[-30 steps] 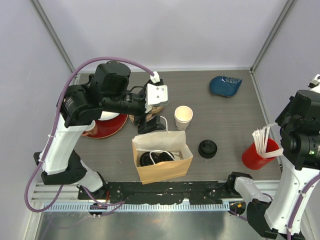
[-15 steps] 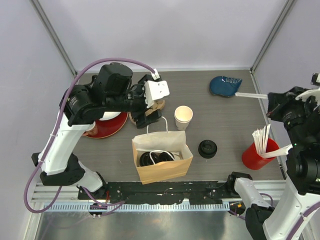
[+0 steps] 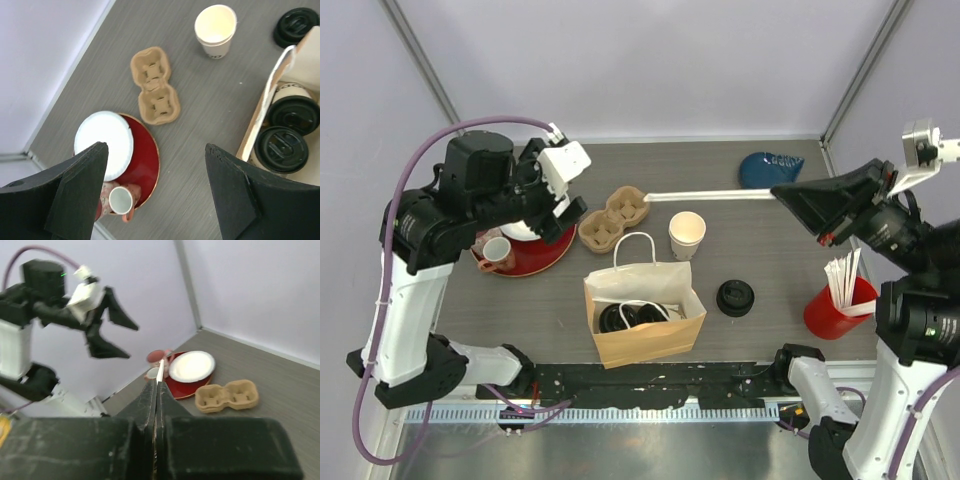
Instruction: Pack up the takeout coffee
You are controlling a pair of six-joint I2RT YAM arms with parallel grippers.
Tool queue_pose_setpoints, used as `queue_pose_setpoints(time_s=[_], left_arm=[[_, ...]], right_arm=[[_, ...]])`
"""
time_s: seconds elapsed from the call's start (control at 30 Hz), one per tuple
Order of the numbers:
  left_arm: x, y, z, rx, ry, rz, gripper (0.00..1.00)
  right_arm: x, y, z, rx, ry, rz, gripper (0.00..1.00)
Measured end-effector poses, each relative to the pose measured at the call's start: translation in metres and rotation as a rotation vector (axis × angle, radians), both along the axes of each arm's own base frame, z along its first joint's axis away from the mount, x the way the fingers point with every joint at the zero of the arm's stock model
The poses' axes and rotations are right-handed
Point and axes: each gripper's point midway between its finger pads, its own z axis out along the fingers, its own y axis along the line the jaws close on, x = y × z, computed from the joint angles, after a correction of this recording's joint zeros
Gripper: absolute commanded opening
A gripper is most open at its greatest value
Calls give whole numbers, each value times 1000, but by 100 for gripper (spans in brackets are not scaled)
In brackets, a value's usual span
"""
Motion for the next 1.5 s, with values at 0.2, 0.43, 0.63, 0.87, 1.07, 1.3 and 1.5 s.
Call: queue_pose_setpoints(time_s=[0.2,0.43,0.63,0.87,1.07,1.3,1.5], left_arm=[[7,28,-11,35,-2,94,83],[20,46,-43,91,62,174,83],[22,46,-48,89,78,177,83],[19,43,-49,73,80,159,83],[18,42,-54,78,95,154,83],[20,41,-56,79,102,155,83],[25,38,-60,87,114,155,83]], right_arm=[[-65,29,3,2,-98,232,1],[-101,42,-35,-15,-68,409,1],[-73,40,-68,17,67,405,1],[-43,35,-85,11,139,343,1],[-21,32,-112,-26,221,293,1],[-6,33,-138,-60,316,284,1],[-3,36,-142,-73,328,298,1]])
